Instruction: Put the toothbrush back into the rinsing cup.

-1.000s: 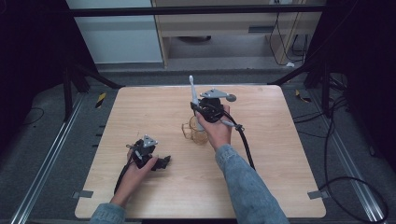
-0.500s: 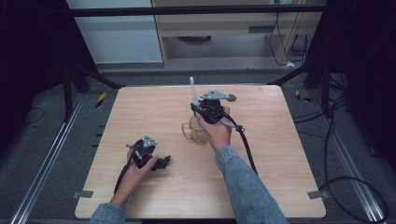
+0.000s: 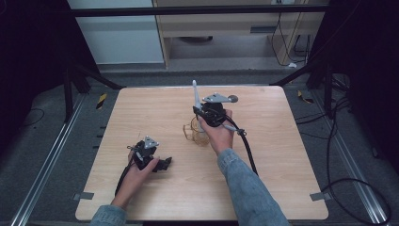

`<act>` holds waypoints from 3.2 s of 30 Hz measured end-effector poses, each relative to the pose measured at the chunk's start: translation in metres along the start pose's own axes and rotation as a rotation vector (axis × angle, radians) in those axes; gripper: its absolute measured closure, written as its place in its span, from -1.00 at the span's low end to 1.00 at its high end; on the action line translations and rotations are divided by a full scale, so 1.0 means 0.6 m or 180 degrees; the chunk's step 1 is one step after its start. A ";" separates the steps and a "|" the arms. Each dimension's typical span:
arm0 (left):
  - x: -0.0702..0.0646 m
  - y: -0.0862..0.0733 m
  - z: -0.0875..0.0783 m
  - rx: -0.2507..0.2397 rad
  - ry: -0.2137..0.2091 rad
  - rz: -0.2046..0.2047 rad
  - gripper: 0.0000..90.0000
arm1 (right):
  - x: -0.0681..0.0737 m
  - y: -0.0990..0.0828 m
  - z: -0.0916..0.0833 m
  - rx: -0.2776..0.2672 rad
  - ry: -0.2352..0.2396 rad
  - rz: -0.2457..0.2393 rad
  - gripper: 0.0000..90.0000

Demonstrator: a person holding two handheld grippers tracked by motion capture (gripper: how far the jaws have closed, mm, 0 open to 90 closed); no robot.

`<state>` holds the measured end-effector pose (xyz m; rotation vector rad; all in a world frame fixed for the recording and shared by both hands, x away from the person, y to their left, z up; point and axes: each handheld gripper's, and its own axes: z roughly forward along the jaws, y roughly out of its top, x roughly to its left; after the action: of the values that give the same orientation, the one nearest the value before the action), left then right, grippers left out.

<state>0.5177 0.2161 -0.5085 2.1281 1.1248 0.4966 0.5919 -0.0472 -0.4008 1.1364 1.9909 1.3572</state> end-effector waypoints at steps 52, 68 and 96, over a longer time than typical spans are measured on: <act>0.000 0.000 0.000 -0.0001 -0.0001 0.0000 -1.00 | 0.001 -0.030 0.006 0.0106 -0.0028 -0.0017 0.49; 0.000 0.000 0.000 -0.0001 -0.0001 0.0001 -1.00 | 0.002 -0.031 0.009 0.0151 -0.0015 -0.0022 0.48; 0.000 0.000 0.000 0.0000 -0.0001 0.0002 -1.00 | 0.003 -0.009 0.015 0.0179 -0.0052 -0.0100 0.45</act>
<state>0.5177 0.2161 -0.5085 2.1286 1.1239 0.4963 0.5957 -0.0417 -0.4091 1.1328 2.0384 1.2797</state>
